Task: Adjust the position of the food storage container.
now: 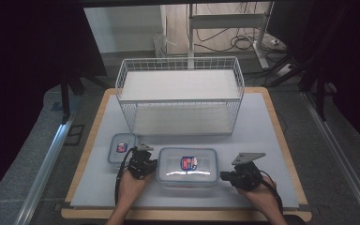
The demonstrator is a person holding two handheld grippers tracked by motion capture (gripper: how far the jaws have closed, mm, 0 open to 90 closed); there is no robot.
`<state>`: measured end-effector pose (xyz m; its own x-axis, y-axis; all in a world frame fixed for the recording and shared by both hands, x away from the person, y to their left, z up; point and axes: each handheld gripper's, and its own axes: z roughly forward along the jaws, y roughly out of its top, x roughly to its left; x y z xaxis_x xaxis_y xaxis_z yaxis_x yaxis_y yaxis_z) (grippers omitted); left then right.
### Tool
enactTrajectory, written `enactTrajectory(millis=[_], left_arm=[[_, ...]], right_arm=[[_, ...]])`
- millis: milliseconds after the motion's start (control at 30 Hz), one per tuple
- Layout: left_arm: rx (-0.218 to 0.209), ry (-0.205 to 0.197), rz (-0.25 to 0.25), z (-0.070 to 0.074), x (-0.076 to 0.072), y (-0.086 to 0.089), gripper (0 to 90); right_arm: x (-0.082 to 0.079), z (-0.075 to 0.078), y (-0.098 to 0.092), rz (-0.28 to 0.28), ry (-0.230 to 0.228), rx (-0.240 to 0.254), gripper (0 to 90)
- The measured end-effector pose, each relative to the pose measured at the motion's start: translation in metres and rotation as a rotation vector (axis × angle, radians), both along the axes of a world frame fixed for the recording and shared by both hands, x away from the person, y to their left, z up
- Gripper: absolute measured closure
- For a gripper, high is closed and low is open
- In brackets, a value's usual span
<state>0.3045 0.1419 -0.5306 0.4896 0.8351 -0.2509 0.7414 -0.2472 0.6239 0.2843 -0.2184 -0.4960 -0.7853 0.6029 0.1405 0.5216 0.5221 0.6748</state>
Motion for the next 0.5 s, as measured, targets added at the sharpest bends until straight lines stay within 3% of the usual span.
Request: enactTrajectory(millis=[133,167,267,433,500], left_arm=[[0.037,-0.049,0.002,0.007,-0.009,0.007,72.0],[0.058,-0.076,0.001,0.01,-0.013,0.011,67.9],[0.058,-0.119,0.0,0.016,-0.026,0.02,54.9],[0.101,-0.161,-0.046,0.017,-0.05,0.034,32.1],[0.087,-0.164,-0.042,0.013,-0.058,0.04,27.1]], right_arm=[[0.0,0.001,-0.002,0.009,-0.019,-0.012,80.7],[0.0,0.002,-0.003,0.01,-0.03,-0.015,78.8],[-0.003,0.005,-0.009,-0.003,-0.084,-0.024,67.0],[-0.004,0.007,-0.022,-0.053,-0.138,0.022,46.4],[-0.006,0.006,-0.026,-0.069,-0.148,0.04,40.0]])
